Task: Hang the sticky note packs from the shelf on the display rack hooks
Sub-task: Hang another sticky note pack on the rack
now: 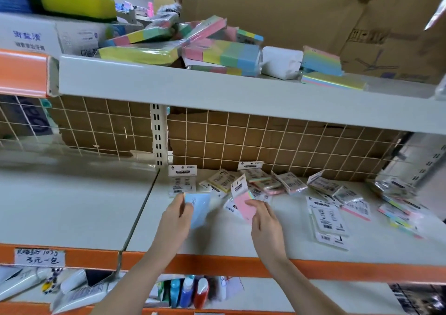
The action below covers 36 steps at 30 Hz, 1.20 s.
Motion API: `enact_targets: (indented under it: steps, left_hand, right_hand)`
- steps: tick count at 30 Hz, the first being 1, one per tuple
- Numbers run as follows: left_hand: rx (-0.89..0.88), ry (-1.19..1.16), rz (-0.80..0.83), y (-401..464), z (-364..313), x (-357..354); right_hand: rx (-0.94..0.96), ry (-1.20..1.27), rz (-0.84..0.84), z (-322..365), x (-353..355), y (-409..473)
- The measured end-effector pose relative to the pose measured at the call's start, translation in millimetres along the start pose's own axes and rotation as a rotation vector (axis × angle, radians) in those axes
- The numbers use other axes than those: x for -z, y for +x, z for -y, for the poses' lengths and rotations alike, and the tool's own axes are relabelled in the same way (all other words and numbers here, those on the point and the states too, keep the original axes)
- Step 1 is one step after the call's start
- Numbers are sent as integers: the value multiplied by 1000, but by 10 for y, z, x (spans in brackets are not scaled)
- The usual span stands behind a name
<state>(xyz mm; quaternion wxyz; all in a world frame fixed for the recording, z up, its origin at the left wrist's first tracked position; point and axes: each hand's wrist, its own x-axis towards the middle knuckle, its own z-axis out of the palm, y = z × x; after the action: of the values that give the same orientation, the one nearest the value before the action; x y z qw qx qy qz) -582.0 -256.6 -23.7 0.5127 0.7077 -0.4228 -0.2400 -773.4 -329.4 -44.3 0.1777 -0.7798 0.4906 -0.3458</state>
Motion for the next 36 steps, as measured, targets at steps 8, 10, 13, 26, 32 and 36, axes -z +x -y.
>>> enact_targets:
  steps: [8, 10, 13, 26, 32, 36]
  left_hand:
    - [417, -771, 134, -33, -335, -330]
    - [437, -852, 214, -41, -407, -453]
    - [452, -912, 333, -89, -526, -697]
    - [392, -752, 569, -1012, -1436, -2336]
    - [175, -435, 495, -1594, -1772, -3117]
    - [59, -301, 584, -1908, -2034, -3552]
  right_hand:
    - [-384, 348, -33, -315, 470, 140]
    - [-439, 461, -55, -430, 647, 152]
    - [-572, 638, -49, -631, 926, 144]
    - [-713, 1007, -163, -1390, 2252, -541]
    - [-561, 733, -260, -1855, 2942, -940]
    - [-488, 712, -371, -2080, 3462, -1171]
